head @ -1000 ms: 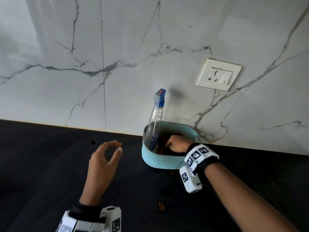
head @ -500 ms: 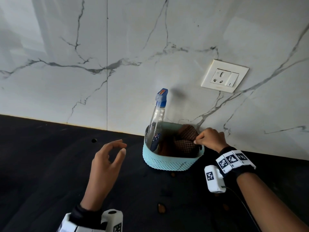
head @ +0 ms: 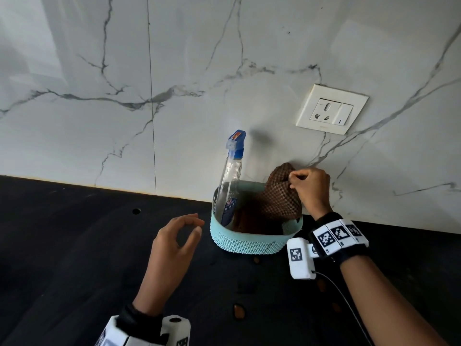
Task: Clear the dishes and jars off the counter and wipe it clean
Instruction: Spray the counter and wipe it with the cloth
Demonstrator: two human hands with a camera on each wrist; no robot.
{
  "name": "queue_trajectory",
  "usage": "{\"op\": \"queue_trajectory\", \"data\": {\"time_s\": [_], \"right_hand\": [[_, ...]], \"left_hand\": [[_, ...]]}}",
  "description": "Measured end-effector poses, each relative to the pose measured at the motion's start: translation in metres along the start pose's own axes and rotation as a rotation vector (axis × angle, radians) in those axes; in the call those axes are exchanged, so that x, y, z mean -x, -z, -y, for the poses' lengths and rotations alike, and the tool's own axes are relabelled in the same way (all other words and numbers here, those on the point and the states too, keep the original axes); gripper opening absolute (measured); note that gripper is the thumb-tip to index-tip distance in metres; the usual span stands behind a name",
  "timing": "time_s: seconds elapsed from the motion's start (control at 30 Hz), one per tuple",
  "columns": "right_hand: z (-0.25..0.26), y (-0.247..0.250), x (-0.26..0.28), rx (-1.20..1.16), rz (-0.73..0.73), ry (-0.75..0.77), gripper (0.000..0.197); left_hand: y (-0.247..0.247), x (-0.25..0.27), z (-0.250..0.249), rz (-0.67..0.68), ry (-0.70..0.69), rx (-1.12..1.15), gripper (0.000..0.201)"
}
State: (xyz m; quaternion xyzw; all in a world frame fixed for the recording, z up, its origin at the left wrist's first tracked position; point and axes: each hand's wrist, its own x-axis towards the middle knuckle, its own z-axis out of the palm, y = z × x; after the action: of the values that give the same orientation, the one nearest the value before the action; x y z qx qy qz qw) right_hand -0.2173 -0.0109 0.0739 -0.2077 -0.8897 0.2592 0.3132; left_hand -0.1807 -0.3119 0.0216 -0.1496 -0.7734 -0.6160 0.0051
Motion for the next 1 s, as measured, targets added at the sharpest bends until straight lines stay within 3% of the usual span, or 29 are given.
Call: {"op": "queue_trajectory", "data": {"time_s": [0.1, 0.2, 0.4, 0.47, 0.53, 0.6, 0.67, 0.83, 1.0], "right_hand": [[-0.006, -0.004, 0.006, -0.146, 0.125, -0.083, 0.005], [-0.010, 0.008, 0.005, -0.367, 0.078, -0.154, 0.009], [0.020, 0.056, -0.004, -0.562, 0.040, -0.024, 0.012], [0.030, 0.076, -0.004, -0.625, 0.023, -0.001, 0.022], [0.037, 0.096, 0.000, -0.712, 0.007, -0.002, 0.024], [0.043, 0.118, 0.007, -0.847, 0.013, -0.034, 0.007], [0.042, 0.140, 0.016, -0.949, 0.014, -0.063, 0.016], [0.029, 0.195, 0.062, -1.021, -0.005, -0.090, 0.014], [-0.003, 0.247, 0.127, -1.013, -0.070, -0.171, 0.037]], "left_hand": [[-0.006, -0.001, 0.002, 0.037, -0.017, -0.016, 0.027], [-0.012, -0.004, 0.006, 0.066, -0.016, -0.035, 0.021], [-0.035, -0.019, -0.010, 0.121, -0.088, -0.002, 0.029], [-0.042, -0.024, -0.018, 0.126, -0.129, 0.002, 0.032], [-0.050, -0.028, -0.028, 0.127, -0.166, 0.022, 0.029], [-0.059, -0.030, -0.040, 0.142, -0.198, 0.048, 0.027], [-0.069, -0.029, -0.056, 0.182, -0.222, 0.102, 0.027], [-0.098, -0.009, -0.109, 0.349, -0.299, 0.272, 0.050], [-0.134, 0.031, -0.148, 0.530, -0.392, 0.285, 0.005]]}}
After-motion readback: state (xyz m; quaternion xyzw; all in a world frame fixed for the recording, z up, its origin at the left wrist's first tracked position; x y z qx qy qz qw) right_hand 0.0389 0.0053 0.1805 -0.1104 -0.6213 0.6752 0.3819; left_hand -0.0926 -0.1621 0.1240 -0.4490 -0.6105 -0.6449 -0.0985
